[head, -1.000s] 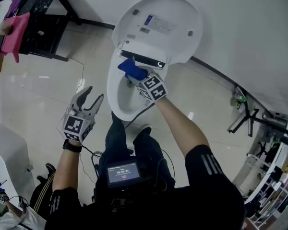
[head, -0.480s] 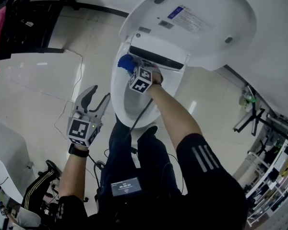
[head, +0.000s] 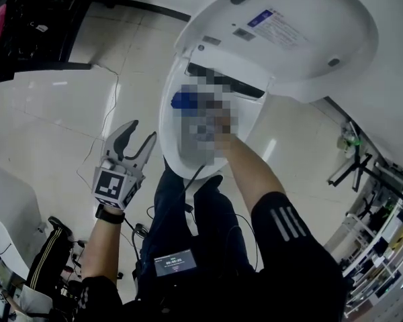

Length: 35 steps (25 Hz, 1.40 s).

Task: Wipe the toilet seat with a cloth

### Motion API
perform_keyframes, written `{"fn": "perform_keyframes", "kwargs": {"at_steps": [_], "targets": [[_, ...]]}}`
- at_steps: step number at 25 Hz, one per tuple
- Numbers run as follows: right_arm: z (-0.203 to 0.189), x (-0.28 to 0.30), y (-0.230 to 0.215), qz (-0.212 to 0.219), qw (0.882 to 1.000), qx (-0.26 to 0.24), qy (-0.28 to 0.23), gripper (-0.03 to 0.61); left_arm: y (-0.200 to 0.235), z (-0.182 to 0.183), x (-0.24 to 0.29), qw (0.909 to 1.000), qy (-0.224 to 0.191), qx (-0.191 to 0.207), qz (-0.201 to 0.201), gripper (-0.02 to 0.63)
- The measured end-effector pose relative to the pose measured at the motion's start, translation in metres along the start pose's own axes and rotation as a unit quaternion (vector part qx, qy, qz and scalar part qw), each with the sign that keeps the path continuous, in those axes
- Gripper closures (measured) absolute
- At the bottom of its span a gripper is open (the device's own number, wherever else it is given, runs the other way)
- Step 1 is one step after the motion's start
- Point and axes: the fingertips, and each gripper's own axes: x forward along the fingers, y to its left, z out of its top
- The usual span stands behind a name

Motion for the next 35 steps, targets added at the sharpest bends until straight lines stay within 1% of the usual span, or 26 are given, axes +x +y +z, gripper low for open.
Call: {"fn": "perform_keyframes", "kwargs": {"at_steps": [2, 5, 10, 12, 14, 16, 17, 18, 20, 21, 23, 25, 29, 32, 35], "targets": [[-0.013, 0.003, 0.029, 0.03, 0.999, -0.011, 0.011, 0.399, -0.006, 0.003, -0.003, 1.0, -0.003, -0.001, -0.003, 0.397], [-0.023, 0.008, 0.074, 0.076, 0.996, -0.03, 0.019, 0.399, -0.012, 0.009, -0.007, 0.9997, -0.006, -0.021, 0.005, 0.397], [-0.014, 0.008, 0.124, 0.122, 0.99, -0.063, 0.007, 0.399, -0.019, 0.003, -0.017, 0.9999, -0.007, -0.01, 0.004, 0.397], [-0.009, 0.007, 0.135, 0.133, 0.989, -0.063, 0.005, 0.399, -0.023, 0.002, -0.02, 0.9998, -0.006, -0.015, 0.008, 0.396], [-0.006, 0.005, 0.133, 0.129, 0.991, -0.03, -0.002, 0.399, -0.027, 0.0, -0.023, 0.9999, -0.006, -0.009, 0.005, 0.397], [-0.004, -0.003, 0.121, 0.116, 0.992, 0.036, -0.021, 0.399, -0.031, -0.002, -0.028, 1.0, -0.007, 0.002, -0.002, 0.397], [-0.002, -0.01, 0.11, 0.105, 0.991, 0.077, -0.036, 0.399, -0.034, -0.002, -0.031, 0.9999, -0.008, 0.008, -0.005, 0.397], [0.001, -0.019, 0.099, 0.095, 0.987, 0.121, -0.055, 0.4, -0.036, 0.0, -0.034, 0.9999, -0.009, 0.012, -0.006, 0.397], [0.007, -0.044, 0.073, 0.073, 0.973, 0.199, -0.093, 0.4, -0.039, 0.007, -0.04, 0.9998, -0.014, 0.014, -0.005, 0.397], [0.01, -0.06, 0.058, 0.059, 0.966, 0.227, -0.109, 0.4, -0.04, 0.012, -0.042, 0.9997, -0.018, 0.014, -0.004, 0.396], [0.016, -0.091, 0.032, 0.03, 0.955, 0.261, -0.14, 0.401, -0.044, 0.021, -0.048, 0.9996, -0.023, 0.015, -0.006, 0.397], [0.019, -0.119, 0.012, 0.008, 0.944, 0.282, -0.17, 0.402, -0.054, 0.032, -0.052, 0.9994, -0.024, 0.023, -0.01, 0.397], [0.041, -0.198, -0.018, -0.021, 0.916, 0.316, -0.245, 0.402, -0.076, 0.068, -0.064, 0.998, -0.042, 0.046, -0.013, 0.397], [0.064, -0.27, -0.033, -0.043, 0.9, 0.314, -0.301, 0.402, -0.091, 0.099, -0.075, 0.9961, -0.06, 0.064, -0.01, 0.397], [0.078, -0.345, -0.027, -0.057, 0.892, 0.291, -0.342, 0.402, -0.12, 0.118, -0.09, 0.9947, -0.067, 0.077, -0.007, 0.397]]}}
